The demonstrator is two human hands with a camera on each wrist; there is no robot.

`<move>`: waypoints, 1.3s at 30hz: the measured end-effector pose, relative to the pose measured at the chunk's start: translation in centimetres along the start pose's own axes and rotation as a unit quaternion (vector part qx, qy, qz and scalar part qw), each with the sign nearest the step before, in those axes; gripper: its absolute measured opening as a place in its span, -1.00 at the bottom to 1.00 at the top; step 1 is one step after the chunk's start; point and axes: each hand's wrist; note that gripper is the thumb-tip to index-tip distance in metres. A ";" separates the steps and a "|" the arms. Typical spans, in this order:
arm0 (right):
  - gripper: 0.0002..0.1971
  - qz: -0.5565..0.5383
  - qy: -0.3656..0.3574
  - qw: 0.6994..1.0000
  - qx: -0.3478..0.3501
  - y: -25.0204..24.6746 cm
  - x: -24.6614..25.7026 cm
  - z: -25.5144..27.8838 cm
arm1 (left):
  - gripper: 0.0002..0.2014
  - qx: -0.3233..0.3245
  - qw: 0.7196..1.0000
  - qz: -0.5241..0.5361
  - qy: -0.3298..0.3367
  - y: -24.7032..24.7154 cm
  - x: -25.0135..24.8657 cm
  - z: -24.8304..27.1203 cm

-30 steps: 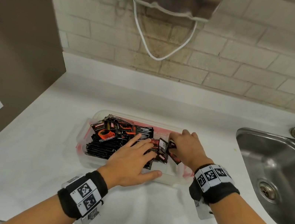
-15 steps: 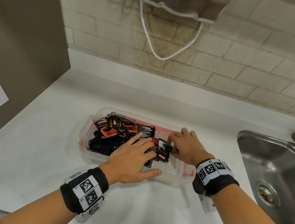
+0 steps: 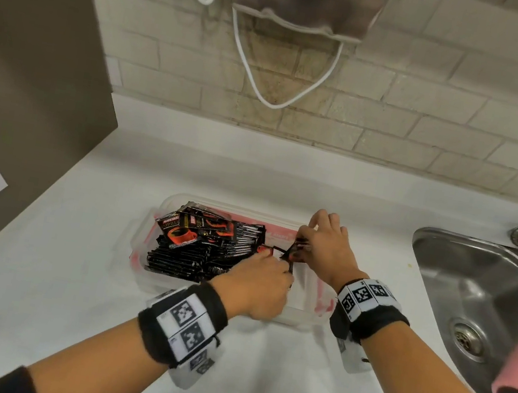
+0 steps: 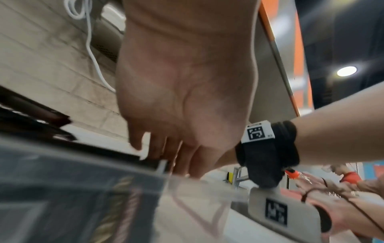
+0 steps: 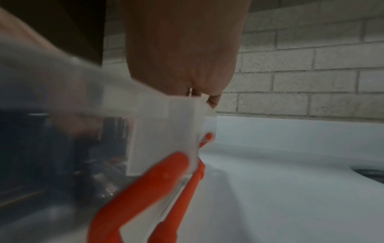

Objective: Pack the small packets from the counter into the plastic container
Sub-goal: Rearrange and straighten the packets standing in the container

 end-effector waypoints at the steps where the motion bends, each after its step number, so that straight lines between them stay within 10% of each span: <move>1: -0.61 -0.026 0.004 1.000 0.001 0.0 -0.1 0.0 | -0.70 0.044 0.999 0.010 -0.008 -0.6 -0.4 -0.8; 9: -0.67 -0.183 -0.002 0.982 -0.037 0.8 -0.1 0.4 | -0.73 0.145 0.981 -0.097 -0.089 -1.8 -1.4 -5.5; 14: -0.67 -0.179 0.024 0.982 -0.054 1.0 0.3 0.5 | -0.52 0.097 0.977 -0.149 -0.116 -0.6 -1.8 -7.3; 22: -0.73 -0.231 0.033 0.968 -0.088 1.3 0.4 0.7 | -0.76 0.006 0.982 -0.172 -0.076 -0.5 -1.2 -6.9; 29: -0.81 -0.278 0.009 0.953 -0.124 2.2 -0.2 0.3 | -0.80 -0.101 0.990 0.030 -0.094 -2.5 0.3 -6.1; 39: -0.50 -0.304 -0.042 0.948 -0.079 2.4 -0.6 0.9 | -0.89 -0.236 0.930 0.256 -0.116 -2.9 1.3 -7.0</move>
Point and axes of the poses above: each hand's wrist, its own z-axis away from the middle knuckle, its own y-axis out of the palm, x = y × z, and after that the axes turned 14 degrees about x, right-handed
